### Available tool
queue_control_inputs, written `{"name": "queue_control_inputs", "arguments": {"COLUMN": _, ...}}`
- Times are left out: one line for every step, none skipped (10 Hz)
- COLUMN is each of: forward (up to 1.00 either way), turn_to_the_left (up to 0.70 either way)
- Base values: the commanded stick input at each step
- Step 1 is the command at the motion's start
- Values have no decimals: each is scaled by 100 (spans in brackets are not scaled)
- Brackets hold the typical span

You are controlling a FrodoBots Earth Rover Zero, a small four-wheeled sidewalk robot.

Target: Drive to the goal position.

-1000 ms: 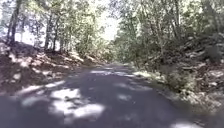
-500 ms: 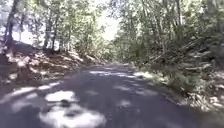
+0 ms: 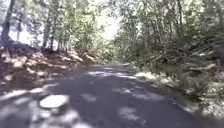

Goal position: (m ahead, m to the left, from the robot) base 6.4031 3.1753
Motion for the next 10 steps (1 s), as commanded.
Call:
{"name": "queue_control_inputs", "arguments": {"forward": 45, "turn_to_the_left": -15}}
{"name": "queue_control_inputs", "arguments": {"forward": 45, "turn_to_the_left": -1}}
{"name": "queue_control_inputs", "arguments": {"forward": 45, "turn_to_the_left": 0}}
{"name": "queue_control_inputs", "arguments": {"forward": 45, "turn_to_the_left": 0}}
{"name": "queue_control_inputs", "arguments": {"forward": 45, "turn_to_the_left": 0}}
{"name": "queue_control_inputs", "arguments": {"forward": 45, "turn_to_the_left": 0}}
{"name": "queue_control_inputs", "arguments": {"forward": 45, "turn_to_the_left": 0}}
{"name": "queue_control_inputs", "arguments": {"forward": 45, "turn_to_the_left": 0}}
{"name": "queue_control_inputs", "arguments": {"forward": 45, "turn_to_the_left": 0}}
{"name": "queue_control_inputs", "arguments": {"forward": 45, "turn_to_the_left": 0}}
